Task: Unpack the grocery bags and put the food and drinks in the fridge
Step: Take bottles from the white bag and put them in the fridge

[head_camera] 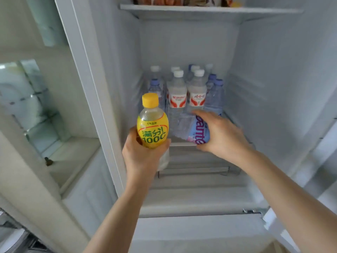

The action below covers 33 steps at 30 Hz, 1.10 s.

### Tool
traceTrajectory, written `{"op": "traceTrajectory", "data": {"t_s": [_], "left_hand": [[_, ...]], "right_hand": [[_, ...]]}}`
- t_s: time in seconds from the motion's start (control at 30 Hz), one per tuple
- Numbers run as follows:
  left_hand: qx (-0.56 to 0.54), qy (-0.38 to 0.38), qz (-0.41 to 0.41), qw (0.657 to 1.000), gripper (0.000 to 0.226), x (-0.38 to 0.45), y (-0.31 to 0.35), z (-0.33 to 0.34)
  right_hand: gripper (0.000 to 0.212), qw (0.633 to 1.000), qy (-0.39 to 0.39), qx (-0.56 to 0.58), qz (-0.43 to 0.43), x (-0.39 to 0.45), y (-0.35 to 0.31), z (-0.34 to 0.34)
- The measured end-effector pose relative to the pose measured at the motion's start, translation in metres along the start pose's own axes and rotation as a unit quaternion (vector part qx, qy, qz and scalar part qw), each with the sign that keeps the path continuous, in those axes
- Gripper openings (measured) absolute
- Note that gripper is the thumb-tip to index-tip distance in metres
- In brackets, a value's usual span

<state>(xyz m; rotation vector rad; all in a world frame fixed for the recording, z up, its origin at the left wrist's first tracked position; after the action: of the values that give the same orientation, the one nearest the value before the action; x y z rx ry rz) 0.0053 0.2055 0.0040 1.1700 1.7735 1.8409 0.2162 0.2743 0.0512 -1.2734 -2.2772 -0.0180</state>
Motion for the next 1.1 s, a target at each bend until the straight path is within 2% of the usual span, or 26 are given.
{"op": "traceTrajectory", "data": {"t_s": [0.1,0.17,0.3,0.5,0.67,0.8,0.97,1.1], "left_hand": [[-0.030,0.005,0.003,1.000,0.052,0.032,0.011,0.016],[-0.062,0.002,-0.003,0.998,0.052,0.050,0.015,0.028],[-0.075,0.028,0.016,0.997,0.049,0.076,0.009,0.043],[-0.040,0.036,0.000,0.999,0.052,0.097,-0.021,0.061],[-0.039,0.043,-0.012,0.998,0.051,0.102,-0.036,0.065],[-0.036,0.027,-0.016,0.999,0.054,0.102,-0.050,0.069],[-0.026,0.015,-0.003,1.000,0.055,0.105,-0.053,0.075],[-0.028,0.018,0.008,0.999,0.055,0.103,-0.052,0.075]], "right_hand": [[0.086,0.985,-0.046,-0.162,-0.032,0.032,0.002,0.007],[0.085,0.971,-0.078,-0.223,-0.032,0.048,0.009,0.015],[0.087,0.936,-0.137,-0.318,-0.069,0.063,0.016,0.034],[0.082,0.895,-0.200,-0.388,-0.092,0.075,0.019,0.063],[0.068,0.845,-0.190,-0.468,-0.176,0.078,0.005,0.078],[0.055,0.820,-0.173,-0.498,-0.222,0.084,0.000,0.093],[0.061,0.766,-0.157,-0.562,-0.270,0.078,-0.012,0.108],[0.051,0.739,-0.107,-0.577,-0.332,0.070,-0.028,0.123]]}}
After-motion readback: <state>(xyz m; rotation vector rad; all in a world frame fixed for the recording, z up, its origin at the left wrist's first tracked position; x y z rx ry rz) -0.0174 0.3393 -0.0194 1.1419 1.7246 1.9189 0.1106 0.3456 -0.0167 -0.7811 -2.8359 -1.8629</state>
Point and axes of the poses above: each hand's wrist, its own x-axis towards the middle knuckle, its own z-axis out of the palm, y = z × x, the point moved 9 cm from there along x, towards the middle knuckle, and after that the axes turned 3 degrees about -z, right-handed, at the moved point
